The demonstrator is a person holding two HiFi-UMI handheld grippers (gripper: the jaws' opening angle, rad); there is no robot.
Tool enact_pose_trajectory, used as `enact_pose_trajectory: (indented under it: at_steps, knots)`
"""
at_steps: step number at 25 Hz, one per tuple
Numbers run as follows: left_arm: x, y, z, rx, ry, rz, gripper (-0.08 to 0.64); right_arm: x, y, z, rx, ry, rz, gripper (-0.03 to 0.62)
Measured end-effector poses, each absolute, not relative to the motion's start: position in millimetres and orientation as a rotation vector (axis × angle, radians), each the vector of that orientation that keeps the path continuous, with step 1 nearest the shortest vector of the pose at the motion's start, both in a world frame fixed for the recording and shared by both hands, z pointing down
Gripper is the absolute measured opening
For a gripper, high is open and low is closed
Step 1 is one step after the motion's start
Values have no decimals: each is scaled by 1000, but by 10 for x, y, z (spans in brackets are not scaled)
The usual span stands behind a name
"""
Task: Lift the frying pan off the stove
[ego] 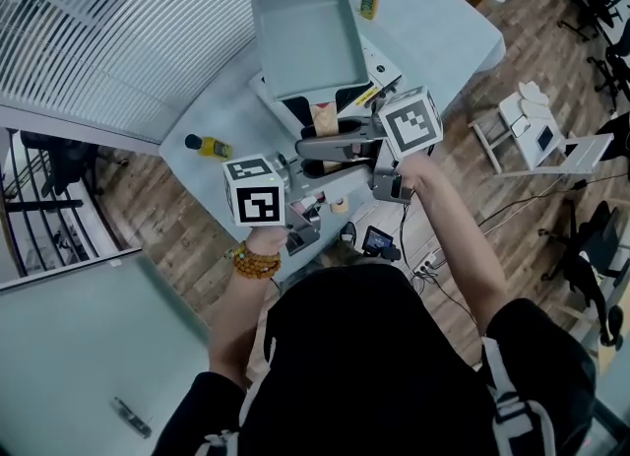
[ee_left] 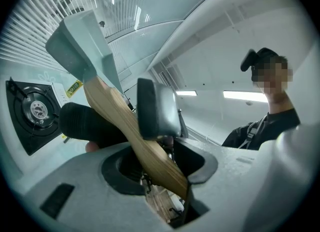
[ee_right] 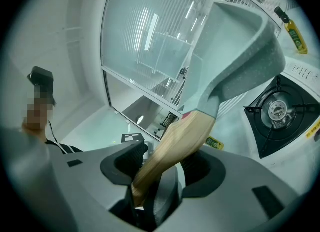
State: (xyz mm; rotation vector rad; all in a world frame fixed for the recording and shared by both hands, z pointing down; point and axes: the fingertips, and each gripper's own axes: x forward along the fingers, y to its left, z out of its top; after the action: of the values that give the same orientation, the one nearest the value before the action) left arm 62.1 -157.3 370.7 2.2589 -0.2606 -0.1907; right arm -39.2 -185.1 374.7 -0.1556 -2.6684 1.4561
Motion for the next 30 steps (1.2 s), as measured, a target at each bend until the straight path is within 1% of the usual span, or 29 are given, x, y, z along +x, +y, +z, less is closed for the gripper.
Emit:
enact_pose_trajectory:
  at_steps: [8, 30]
  knots:
    - [618, -1572, 3564, 2277, -259, -183, 179, -399, -1842, 3596, -164, -2674, 1465, 219]
    - [613, -1566, 3448, 2282, -246, -203, 187, -400, -1844, 3519, -150, -2670, 1460, 230]
